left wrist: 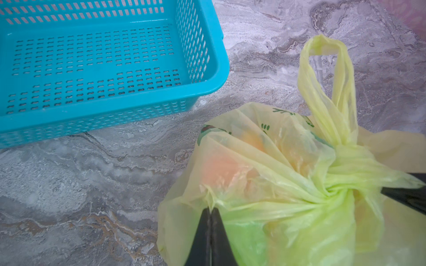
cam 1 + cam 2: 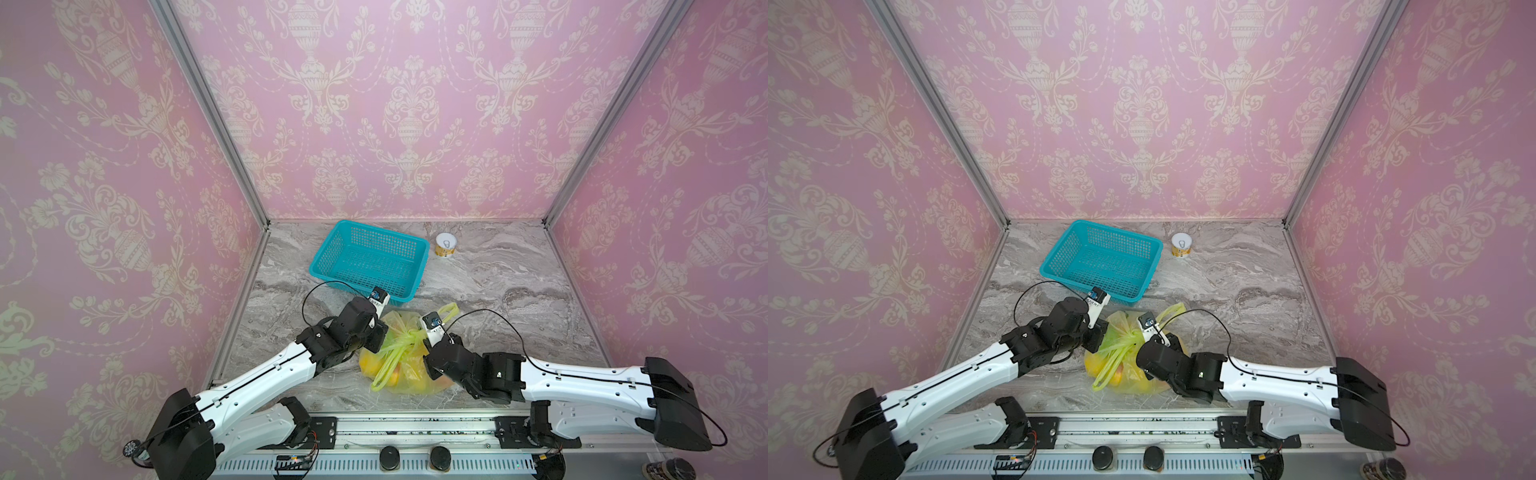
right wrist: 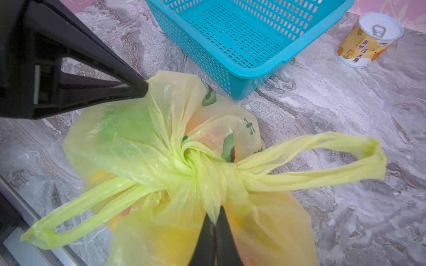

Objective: Untie the knot of the plastic bag and take out the fruit

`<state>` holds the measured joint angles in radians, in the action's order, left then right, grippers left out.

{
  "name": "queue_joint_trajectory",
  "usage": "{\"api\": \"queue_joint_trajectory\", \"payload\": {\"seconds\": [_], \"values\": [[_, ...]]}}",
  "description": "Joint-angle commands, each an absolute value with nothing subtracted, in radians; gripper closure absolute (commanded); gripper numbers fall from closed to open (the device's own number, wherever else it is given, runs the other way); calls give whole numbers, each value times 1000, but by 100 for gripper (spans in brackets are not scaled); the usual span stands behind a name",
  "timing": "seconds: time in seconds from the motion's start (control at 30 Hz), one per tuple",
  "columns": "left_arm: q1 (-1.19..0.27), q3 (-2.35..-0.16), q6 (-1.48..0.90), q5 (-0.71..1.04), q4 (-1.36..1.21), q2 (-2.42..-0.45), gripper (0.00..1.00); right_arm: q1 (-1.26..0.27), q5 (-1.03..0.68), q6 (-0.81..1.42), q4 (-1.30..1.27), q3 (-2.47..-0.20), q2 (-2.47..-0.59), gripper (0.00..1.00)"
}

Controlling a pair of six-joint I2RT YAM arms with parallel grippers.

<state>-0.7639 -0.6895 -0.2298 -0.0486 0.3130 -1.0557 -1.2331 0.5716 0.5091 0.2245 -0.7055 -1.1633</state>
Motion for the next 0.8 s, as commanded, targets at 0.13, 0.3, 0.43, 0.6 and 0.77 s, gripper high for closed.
{"api": "queue_joint_trajectory", "payload": {"seconds": [0.13, 0.3, 0.43, 0.6, 0.77], "values": [[-766, -674, -245, -158, 304, -988, 100, -1212, 670, 592, 264, -616, -1074, 100], [-764, -668, -253, -219, 297, -982, 100, -1164, 672, 650, 285, -562, -1007, 100], [-755, -664, -255, -222, 278, -982, 100, -1126, 667, 672, 290, -510, -936, 100], [-731, -656, -265, -219, 255, -979, 100, -1088, 671, 696, 318, -466, -856, 100], [-680, -638, -281, -158, 226, -970, 100, -1067, 668, 702, 327, -433, -802, 100]]}}
